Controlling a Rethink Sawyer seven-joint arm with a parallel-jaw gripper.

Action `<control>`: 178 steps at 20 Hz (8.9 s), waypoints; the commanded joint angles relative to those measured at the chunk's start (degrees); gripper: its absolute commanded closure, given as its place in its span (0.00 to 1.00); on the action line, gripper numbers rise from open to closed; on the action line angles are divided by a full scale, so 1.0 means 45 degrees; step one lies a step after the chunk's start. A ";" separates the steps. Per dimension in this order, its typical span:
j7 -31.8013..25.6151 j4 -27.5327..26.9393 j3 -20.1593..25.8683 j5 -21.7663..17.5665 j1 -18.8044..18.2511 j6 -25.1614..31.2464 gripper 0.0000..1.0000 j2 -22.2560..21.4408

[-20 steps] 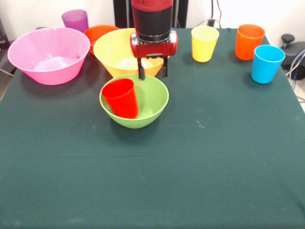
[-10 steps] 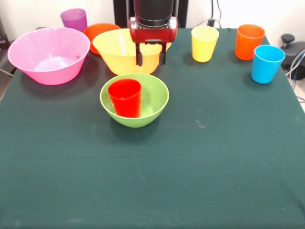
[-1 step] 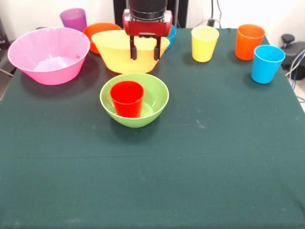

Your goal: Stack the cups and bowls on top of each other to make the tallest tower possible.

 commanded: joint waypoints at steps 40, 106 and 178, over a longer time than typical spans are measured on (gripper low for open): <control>0.1670 0.0181 -0.0362 0.1430 0.1433 -0.0124 0.00 0.0448; 0.0554 -0.0083 -0.0885 0.1478 0.1196 -0.0674 0.00 0.0972; 0.0396 -0.0726 -0.1247 0.1194 0.1348 -0.1345 0.00 0.1839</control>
